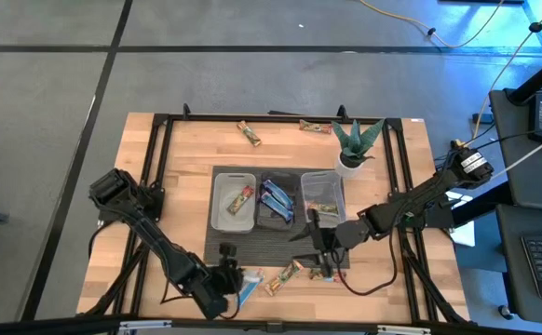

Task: Pick and place Granola Bars by type
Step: Put the orange granola bar into the transparent bin

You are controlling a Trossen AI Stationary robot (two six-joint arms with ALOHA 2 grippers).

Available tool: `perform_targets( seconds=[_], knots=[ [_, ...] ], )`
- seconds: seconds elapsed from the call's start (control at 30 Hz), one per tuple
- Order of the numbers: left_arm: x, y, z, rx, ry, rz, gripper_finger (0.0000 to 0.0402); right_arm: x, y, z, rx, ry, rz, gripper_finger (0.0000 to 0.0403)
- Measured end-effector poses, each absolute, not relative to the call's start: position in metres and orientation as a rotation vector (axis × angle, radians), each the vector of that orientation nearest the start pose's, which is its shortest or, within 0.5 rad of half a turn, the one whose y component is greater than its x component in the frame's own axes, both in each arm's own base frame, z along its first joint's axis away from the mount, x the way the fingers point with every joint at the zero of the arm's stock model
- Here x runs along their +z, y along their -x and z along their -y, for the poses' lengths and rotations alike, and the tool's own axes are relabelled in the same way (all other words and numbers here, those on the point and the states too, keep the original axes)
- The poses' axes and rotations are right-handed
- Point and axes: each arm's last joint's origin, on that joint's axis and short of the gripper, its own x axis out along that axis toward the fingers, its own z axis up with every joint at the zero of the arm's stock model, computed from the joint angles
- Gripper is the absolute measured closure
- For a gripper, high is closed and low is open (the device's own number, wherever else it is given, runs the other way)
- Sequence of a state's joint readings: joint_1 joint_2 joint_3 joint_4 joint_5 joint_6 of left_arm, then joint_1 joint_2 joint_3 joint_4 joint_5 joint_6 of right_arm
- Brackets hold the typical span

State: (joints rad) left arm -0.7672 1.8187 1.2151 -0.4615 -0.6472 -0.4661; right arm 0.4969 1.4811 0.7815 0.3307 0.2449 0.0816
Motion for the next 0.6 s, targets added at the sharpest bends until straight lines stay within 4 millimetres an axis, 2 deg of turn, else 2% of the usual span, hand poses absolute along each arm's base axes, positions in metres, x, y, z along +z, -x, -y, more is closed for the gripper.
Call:
perform_targets(
  seconds=[0.13, 0.27, 0.6],
  knots=[
    [0.198, -0.292, 0.231, 0.212, -0.204, -0.649, 0.0297, 0.222, -0.278, -0.143, 0.253, 0.08, -0.326, 0.0182],
    [0.203, -0.308, 0.219, 0.275, -0.142, -0.583, 0.0297, 0.222, -0.278, -0.143, 0.253, 0.079, -0.326, 0.0182],
    [0.216, -0.337, 0.199, 0.233, -0.14, -0.483, 0.0297, 0.223, -0.278, -0.143, 0.253, 0.077, -0.321, 0.0182]
  ],
)
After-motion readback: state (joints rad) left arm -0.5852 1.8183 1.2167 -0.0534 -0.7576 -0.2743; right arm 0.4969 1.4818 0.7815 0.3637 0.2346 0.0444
